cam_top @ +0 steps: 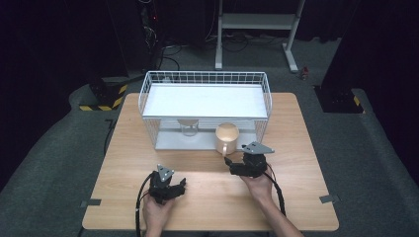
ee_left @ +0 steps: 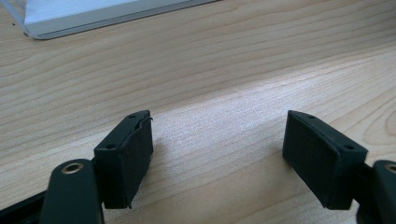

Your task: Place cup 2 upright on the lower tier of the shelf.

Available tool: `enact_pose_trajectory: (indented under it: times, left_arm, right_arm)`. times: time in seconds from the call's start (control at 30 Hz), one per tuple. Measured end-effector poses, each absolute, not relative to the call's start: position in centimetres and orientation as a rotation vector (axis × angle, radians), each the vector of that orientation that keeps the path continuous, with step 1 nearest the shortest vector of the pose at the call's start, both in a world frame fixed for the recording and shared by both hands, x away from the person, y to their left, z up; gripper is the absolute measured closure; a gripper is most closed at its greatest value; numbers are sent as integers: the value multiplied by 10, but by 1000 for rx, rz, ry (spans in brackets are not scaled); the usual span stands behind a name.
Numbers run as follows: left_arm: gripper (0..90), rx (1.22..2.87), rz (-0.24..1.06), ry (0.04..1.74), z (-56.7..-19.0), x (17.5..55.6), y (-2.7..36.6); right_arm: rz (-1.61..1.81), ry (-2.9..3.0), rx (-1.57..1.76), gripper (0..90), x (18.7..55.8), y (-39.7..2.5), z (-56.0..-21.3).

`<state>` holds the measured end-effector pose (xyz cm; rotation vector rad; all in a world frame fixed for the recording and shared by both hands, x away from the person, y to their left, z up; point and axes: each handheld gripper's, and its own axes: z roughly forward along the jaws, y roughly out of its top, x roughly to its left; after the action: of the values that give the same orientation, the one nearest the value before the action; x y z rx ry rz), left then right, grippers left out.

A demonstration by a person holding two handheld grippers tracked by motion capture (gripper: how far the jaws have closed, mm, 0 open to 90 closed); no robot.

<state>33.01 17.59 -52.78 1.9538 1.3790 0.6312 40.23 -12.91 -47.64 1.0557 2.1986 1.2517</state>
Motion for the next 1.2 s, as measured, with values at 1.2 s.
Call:
enact_pose_trajectory:
  times: [1.2]
  left_arm:
    - [245, 1954, 631, 1378, -528, 330, 176]
  right_arm:
    - [1152, 2127, 1160, 302, 421, -102, -491]
